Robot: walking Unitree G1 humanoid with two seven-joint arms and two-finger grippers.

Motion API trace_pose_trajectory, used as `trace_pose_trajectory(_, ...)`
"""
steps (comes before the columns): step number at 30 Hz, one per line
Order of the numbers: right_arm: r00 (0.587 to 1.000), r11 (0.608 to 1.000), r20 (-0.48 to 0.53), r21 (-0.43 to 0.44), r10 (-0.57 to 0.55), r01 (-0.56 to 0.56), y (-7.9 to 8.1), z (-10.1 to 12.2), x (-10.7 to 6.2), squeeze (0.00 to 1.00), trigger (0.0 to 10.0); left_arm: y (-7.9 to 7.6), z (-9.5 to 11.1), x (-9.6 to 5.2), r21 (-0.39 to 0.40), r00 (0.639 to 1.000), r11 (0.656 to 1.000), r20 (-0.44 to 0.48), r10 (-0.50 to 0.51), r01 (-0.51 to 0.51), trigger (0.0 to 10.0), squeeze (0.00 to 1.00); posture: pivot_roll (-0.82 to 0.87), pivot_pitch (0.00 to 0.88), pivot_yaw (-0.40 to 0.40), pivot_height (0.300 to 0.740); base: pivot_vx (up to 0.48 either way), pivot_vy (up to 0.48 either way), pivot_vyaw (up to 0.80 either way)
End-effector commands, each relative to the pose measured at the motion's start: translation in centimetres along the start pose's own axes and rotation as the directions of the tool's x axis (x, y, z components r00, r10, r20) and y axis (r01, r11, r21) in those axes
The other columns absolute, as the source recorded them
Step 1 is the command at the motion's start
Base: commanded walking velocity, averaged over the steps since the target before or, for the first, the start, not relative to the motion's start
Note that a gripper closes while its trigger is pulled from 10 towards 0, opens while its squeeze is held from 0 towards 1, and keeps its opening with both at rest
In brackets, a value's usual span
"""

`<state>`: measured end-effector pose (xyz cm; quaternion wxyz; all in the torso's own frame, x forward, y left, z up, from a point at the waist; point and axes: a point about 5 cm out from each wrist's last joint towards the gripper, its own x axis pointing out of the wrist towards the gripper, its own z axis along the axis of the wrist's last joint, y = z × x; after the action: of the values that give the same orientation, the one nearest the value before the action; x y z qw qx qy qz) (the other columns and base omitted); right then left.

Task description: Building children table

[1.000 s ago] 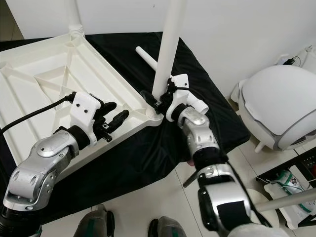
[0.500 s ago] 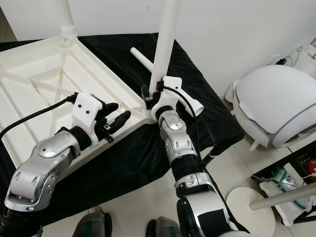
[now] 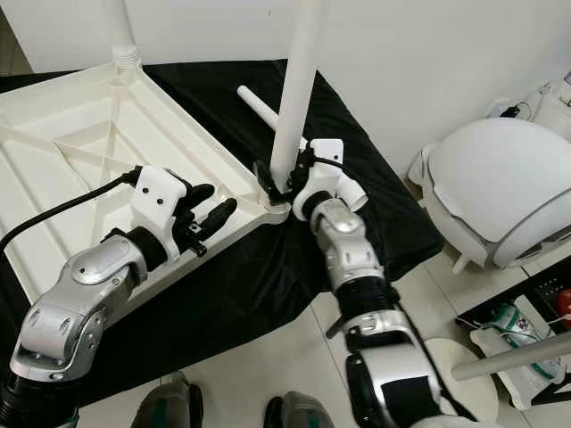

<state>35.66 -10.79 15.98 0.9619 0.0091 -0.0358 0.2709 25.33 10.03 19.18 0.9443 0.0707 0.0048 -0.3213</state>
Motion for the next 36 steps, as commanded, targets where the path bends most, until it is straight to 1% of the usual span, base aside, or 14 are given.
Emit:
trace_pose_trajectory(1,0.996,0.996,-0.01,-0.023,0.09,-0.091,-0.4,0.2,-0.2,0.0,10.0,-0.2,0.1,0.1,-0.003,1.0,1.0,0.013,-0.003,0.003,10.0,0.0,0.04,0.002,-0.09,0.74,0.0,0.0,0.0)
trace_pose_trajectory(2,0.996,0.996,-0.01,-0.023,0.09,-0.091,-0.4,0.2,-0.2,0.0,10.0,-0.2,0.1,0.1,-0.003,1.0,1.0,0.013,-0.003,0.003,10.0,0.0,0.04,0.002,-0.09,0.74,0.0,0.0,0.0)
trace_pose_trajectory(3,0.991,0.989,-0.012,-0.049,0.137,-0.137,-0.6,0.4,-0.2,0.0,10.0,-0.2,0.1,0.1,-0.004,1.0,1.0,0.013,-0.004,0.004,10.0,0.0,0.04,0.004,-0.088,0.74,0.0,0.0,0.0)
trace_pose_trajectory(4,0.991,0.989,-0.012,-0.049,0.137,-0.137,-0.6,0.4,-0.2,0.0,10.0,-0.2,0.1,0.1,-0.004,1.0,1.0,0.013,-0.004,0.004,10.0,0.0,0.04,0.004,-0.088,0.74,0.0,0.0,0.0)
trace_pose_trajectory(5,0.984,0.98,-0.016,-0.079,0.179,-0.18,-0.9,0.6,-0.1,0.0,10.0,-0.2,0.2,0.1,-0.005,1.0,1.0,0.012,-0.009,0.009,10.0,0.0,0.04,0.004,-0.084,0.74,0.0,0.0,0.0)
trace_pose_trajectory(6,0.984,0.98,-0.016,-0.079,0.179,-0.18,-0.9,0.6,-0.1,0.0,10.0,-0.2,0.2,0.1,-0.005,1.0,1.0,0.012,-0.009,0.009,10.0,0.0,0.04,0.004,-0.084,0.74,0.0,0.0,0.0)
trace_pose_trajectory(7,0.975,0.97,-0.026,-0.092,0.222,-0.224,-0.9,0.6,0.0,0.0,10.0,-0.2,0.2,0.0,-0.004,1.0,1.0,0.01,-0.016,0.016,10.0,0.0,0.04,0.006,-0.081,0.74,0.0,0.0,0.0)
trace_pose_trajectory(9,0.968,0.963,-0.032,-0.096,0.249,-0.25,-0.9,0.5,0.1,0.0,10.0,-0.3,0.2,0.0,-0.003,1.0,1.0,0.009,-0.022,0.022,10.0,0.0,0.04,0.006,-0.081,0.74,0.0,0.0,0.0)
trace_pose_trajectory(15,0.958,0.951,-0.079,-0.124,0.275,-0.284,-0.8,0.2,1.4,0.0,10.0,-0.8,0.6,0.3,-0.011,0.999,1.0,0.024,-0.028,0.028,10.0,0.0,0.06,0.016,-0.082,0.74,0.0,0.0,0.0)
trace_pose_trajectory(21,0.955,0.95,-0.094,-0.111,0.283,-0.292,-1.0,-0.1,1.4,0.0,10.0,-0.8,0.5,0.2,-0.018,1.0,1.0,0.024,-0.02,0.02,10.0,0.0,0.07,0.019,-0.084,0.74,0.0,0.0,0.0)
trace_pose_trajectory(22,0.956,0.951,-0.098,-0.11,0.278,-0.288,-1.1,-0.3,1.5,0.0,2.2,-0.7,0.6,0.2,-0.018,1.0,1.0,0.024,-0.017,0.018,10.0,0.0,0.07,0.02,-0.084,0.74,0.0,0.0,0.0)
trace_pose_trajectory(23,0.956,0.952,-0.103,-0.107,0.276,-0.287,-1.2,-0.4,1.4,0.0,0.0,-0.7,0.5,0.2,-0.018,1.0,1.0,0.023,-0.015,0.015,10.0,0.0,0.07,0.021,-0.084,0.74,0.0,0.0,0.0)
trace_pose_trajectory(29,0.955,0.953,-0.109,-0.099,0.276,-0.287,-1.4,-0.9,1.2,0.0,0.0,-0.7,0.6,0.1,-0.018,1.0,1.0,0.024,-0.011,0.011,10.0,0.0,0.07,0.027,-0.083,0.74,0.0,0.0,0.0)
trace_pose_trajectory(36,0.968,0.967,-0.068,-0.058,0.243,-0.247,-1.6,-0.9,1.0,0.0,0.0,-0.8,0.6,0.2,-0.021,1.0,1.0,0.024,-0.016,0.016,10.0,0.0,0.06,0.029,-0.08,0.74,0.0,0.0,0.0)
